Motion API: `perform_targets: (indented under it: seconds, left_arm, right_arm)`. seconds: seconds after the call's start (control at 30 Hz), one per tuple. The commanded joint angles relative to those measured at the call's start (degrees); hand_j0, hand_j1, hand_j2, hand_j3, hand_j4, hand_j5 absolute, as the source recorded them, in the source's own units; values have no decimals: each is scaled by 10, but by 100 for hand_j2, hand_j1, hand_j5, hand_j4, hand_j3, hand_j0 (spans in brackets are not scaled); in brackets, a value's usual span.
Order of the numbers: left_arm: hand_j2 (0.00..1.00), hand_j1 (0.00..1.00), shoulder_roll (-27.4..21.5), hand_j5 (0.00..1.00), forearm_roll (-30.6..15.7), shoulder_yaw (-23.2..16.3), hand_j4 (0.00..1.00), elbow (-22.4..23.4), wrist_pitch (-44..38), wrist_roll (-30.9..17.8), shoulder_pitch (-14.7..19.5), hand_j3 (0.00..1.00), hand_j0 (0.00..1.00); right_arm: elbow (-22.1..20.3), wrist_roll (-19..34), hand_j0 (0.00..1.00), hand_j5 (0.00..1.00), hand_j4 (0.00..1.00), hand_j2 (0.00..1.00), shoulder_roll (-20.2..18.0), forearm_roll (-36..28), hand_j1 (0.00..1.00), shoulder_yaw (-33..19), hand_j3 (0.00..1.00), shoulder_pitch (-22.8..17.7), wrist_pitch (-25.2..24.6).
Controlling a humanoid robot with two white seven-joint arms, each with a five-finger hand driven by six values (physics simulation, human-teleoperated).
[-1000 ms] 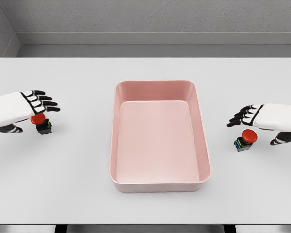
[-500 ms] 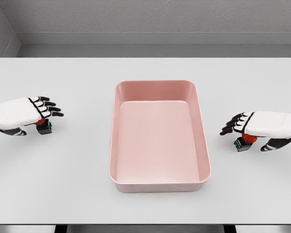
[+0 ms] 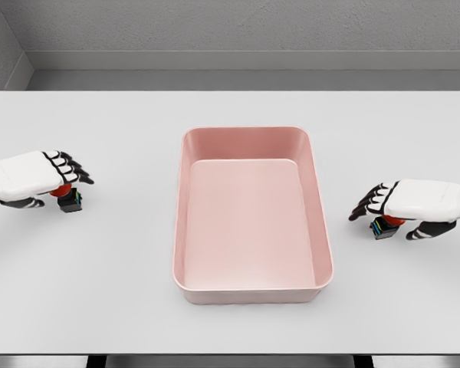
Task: Put the industrial switch in the basket with both arms
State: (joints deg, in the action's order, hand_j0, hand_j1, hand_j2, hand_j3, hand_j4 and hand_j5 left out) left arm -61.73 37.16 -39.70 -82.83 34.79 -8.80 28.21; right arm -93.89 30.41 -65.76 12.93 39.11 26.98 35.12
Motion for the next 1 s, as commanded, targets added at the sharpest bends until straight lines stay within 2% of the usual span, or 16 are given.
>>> perform_targets:
  seconds: [0.0, 0.23, 0.37, 0.4, 0.53, 0.73, 0.97]
  left_arm:
    - [82, 82, 0, 82, -2, 0, 82, -1, 2, 0, 0, 82, 82]
    - [73, 73, 0, 73, -2, 0, 73, -3, 2, 0, 1, 73, 73]
    - [73, 73, -1, 73, -2, 0, 73, -2, 2, 0, 4, 73, 73]
    - [73, 73, -1, 73, -2, 0, 73, -3, 2, 1, 4, 73, 73]
    - [70, 70, -1, 70, -2, -2, 70, -4, 2, 0, 4, 70, 70]
    - [70, 70, -1, 70, -2, -12, 70, -10, 2, 1, 4, 70, 70]
    - [53, 53, -4, 53, -2, -18, 53, -10, 2, 2, 7, 53, 53]
  right_arm:
    - [13, 0, 87, 87, 87, 87, 17, 11, 87, -2, 87, 0, -1]
    - [19, 0, 84, 84, 84, 84, 18, 20, 84, -3, 84, 0, -1]
    - [23, 1, 76, 76, 76, 76, 18, 29, 76, -3, 76, 0, -1]
    - [23, 1, 69, 69, 69, 69, 18, 30, 69, -3, 69, 0, -1]
    - [23, 2, 61, 61, 61, 61, 16, 30, 61, -3, 61, 0, -1]
    - [22, 2, 54, 54, 54, 54, 15, 33, 54, -3, 54, 0, -1]
    - [22, 2, 47, 47, 47, 47, 15, 35, 47, -8, 47, 1, -1]
